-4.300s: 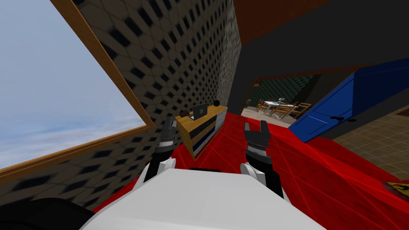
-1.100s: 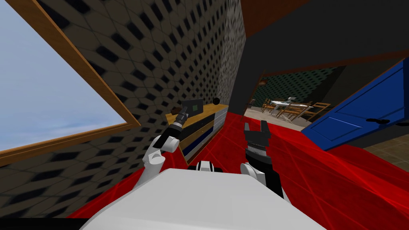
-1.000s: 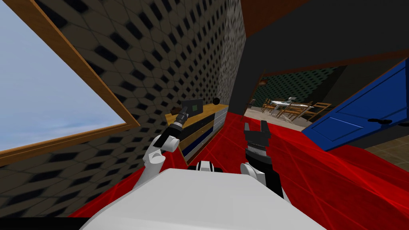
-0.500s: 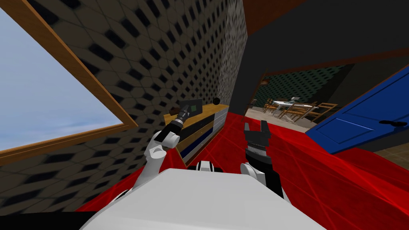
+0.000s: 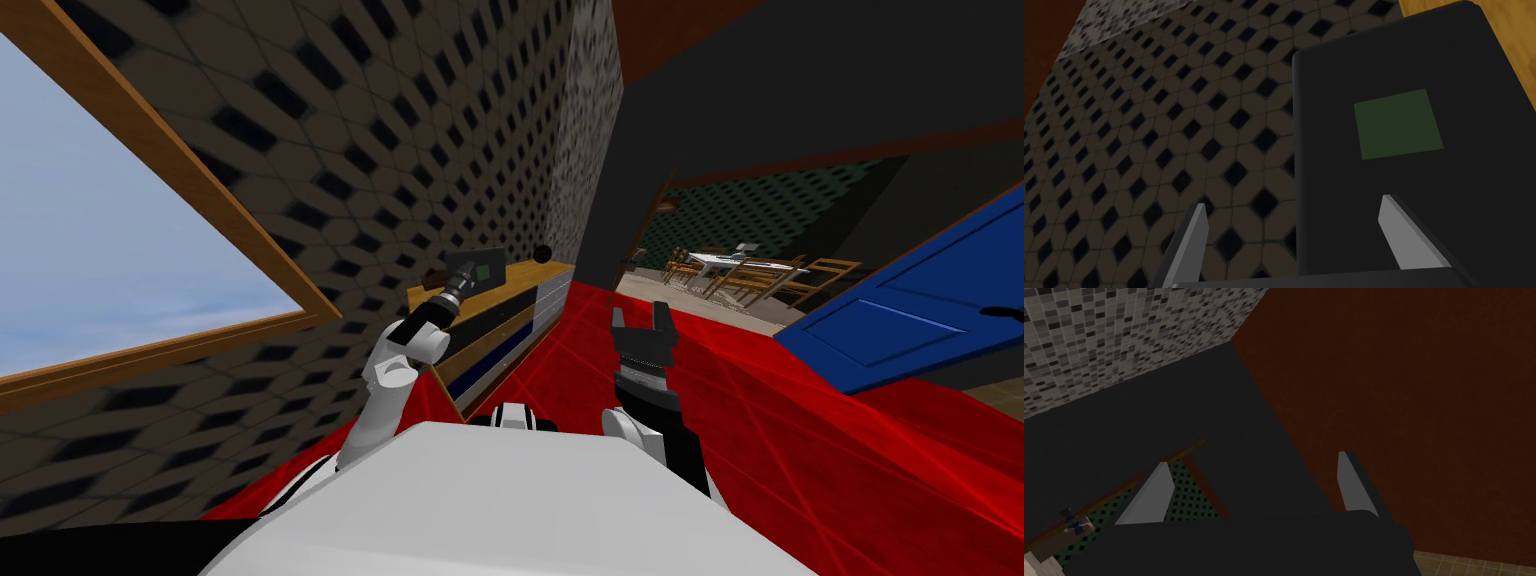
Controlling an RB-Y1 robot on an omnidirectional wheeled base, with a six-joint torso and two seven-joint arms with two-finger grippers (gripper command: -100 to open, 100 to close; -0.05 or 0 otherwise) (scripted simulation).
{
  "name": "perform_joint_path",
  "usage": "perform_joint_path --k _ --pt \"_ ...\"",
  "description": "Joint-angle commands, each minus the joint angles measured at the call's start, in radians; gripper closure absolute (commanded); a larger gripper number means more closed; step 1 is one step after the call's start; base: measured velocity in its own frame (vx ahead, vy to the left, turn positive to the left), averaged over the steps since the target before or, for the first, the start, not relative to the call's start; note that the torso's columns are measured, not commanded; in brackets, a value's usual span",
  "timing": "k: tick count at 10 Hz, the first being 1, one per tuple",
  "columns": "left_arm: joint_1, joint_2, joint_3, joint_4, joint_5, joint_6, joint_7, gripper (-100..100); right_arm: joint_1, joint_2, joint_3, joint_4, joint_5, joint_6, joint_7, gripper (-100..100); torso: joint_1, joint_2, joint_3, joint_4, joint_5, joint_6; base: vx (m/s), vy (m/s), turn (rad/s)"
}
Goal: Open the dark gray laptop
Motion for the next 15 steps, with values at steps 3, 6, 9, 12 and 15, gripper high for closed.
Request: perform_joint_path --k 3,6,9,12,15 --pt "-0.062 0.027 0.022 0.008 0.017 0.118 -0.008 -100 0.000 0.000 0.000 0.000 0.000 0.000 0.000 0 0.000 0.000 0.000 0.000 0.000 0.000 0.040 -0.015 0.022" --pt "-0.109 0.052 0.046 0.015 0.030 0.204 -0.019 -100 0.000 0.000 0.000 0.000 0.000 0.000 0.000 0 0.000 0.000 0.000 0.000 0.000 0.000 0.042 -0.014 0.033" --pt "-0.150 0.077 0.073 0.022 0.041 0.279 -0.032 -100 0.000 0.000 0.000 0.000 0.000 0.000 0.000 0 0.000 0.000 0.000 0.000 0.000 0.000 0.041 -0.011 0.037" --pt "-0.185 0.104 0.102 0.030 0.051 0.362 -0.048 -100 0.000 0.000 0.000 0.000 0.000 0.000 0.000 0 0.000 0.000 0.000 0.000 0.000 0.000 0.044 -0.009 0.043" --pt "-0.201 0.118 0.117 0.034 0.055 0.415 -0.055 -100 0.000 0.000 0.000 0.000 0.000 0.000 0.000 0 0.000 0.000 0.000 0.000 0.000 0.000 0.037 0.001 0.028"
